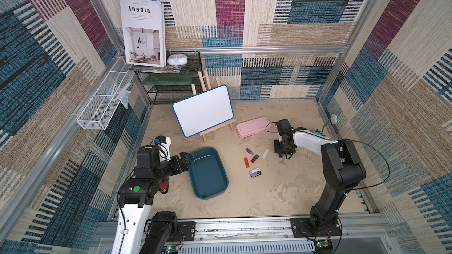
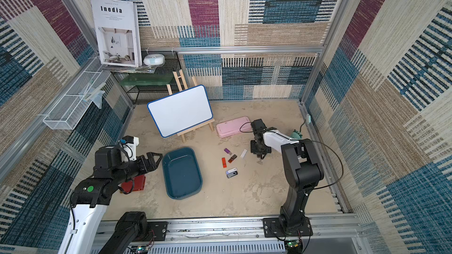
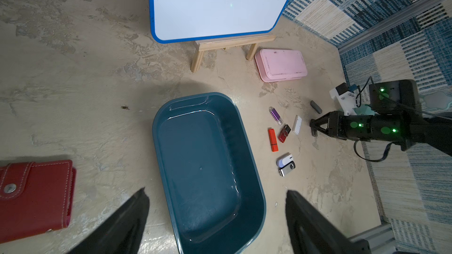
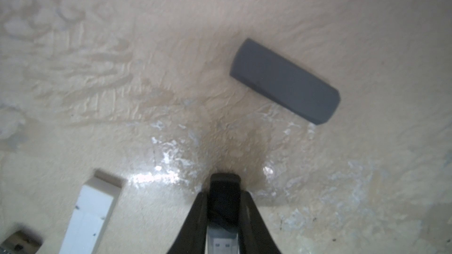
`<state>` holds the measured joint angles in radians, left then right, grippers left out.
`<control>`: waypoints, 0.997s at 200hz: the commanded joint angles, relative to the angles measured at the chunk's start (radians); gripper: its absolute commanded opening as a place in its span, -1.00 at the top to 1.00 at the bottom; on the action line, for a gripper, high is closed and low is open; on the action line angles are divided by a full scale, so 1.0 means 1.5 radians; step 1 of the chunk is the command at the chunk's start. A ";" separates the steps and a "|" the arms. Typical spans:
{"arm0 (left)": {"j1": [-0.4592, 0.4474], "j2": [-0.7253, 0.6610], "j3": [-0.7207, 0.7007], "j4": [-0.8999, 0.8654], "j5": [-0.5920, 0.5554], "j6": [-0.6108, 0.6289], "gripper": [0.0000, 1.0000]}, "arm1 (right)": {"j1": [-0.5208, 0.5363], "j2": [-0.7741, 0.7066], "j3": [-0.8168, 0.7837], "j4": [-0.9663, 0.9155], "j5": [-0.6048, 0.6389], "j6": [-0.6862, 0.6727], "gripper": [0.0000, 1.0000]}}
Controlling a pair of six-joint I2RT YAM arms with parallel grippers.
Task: Put the usb flash drive into the storage box
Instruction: Pick up the USB flash from the center of the board, then place the USB flash in the storage box.
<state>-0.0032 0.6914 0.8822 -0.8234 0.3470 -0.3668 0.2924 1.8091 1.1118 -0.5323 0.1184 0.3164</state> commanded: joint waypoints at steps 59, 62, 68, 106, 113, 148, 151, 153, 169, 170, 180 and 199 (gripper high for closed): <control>-0.002 0.007 -0.001 0.009 0.007 -0.001 -0.82 | 0.002 -0.108 -0.003 0.004 -0.075 -0.052 0.63; -0.003 0.008 -0.001 0.009 0.006 -0.001 -0.82 | 0.003 -0.115 -0.004 0.008 -0.080 -0.055 0.63; -0.003 0.009 -0.001 0.009 0.008 -0.001 -0.82 | 0.004 -0.130 -0.009 0.016 -0.092 -0.063 0.63; -0.008 0.013 -0.001 0.009 0.010 -0.002 -0.82 | 0.030 -0.222 -0.032 0.077 -0.188 -0.075 0.66; -0.009 0.013 -0.001 0.009 0.009 -0.002 -0.82 | 0.048 -0.231 -0.028 0.082 -0.209 -0.073 0.66; -0.011 0.017 -0.001 0.009 0.004 -0.003 -0.82 | 0.180 -0.218 0.017 0.112 -0.264 -0.015 0.66; -0.010 0.017 -0.002 0.009 0.003 -0.003 -0.82 | 0.194 -0.212 0.021 0.117 -0.267 -0.011 0.66; -0.010 0.017 -0.001 0.009 0.003 -0.003 -0.81 | 0.203 -0.208 0.024 0.121 -0.270 -0.010 0.66; -0.011 0.020 -0.001 0.009 0.001 -0.004 -0.81 | 0.276 -0.169 0.052 0.143 -0.270 -0.013 0.65; -0.011 0.020 -0.001 0.008 0.000 -0.004 -0.81 | 0.280 -0.166 0.055 0.144 -0.269 -0.014 0.65; -0.010 0.019 0.000 0.006 -0.002 -0.004 -0.81 | 0.320 -0.130 0.083 0.144 -0.257 -0.024 0.65; -0.010 0.017 0.000 0.005 -0.009 -0.005 -0.81 | 0.366 -0.048 0.160 0.117 -0.235 -0.003 0.64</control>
<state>-0.0189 0.7197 0.8806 -0.8230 0.3538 -0.3672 0.7742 1.6321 1.2552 -0.3553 -0.2481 0.2756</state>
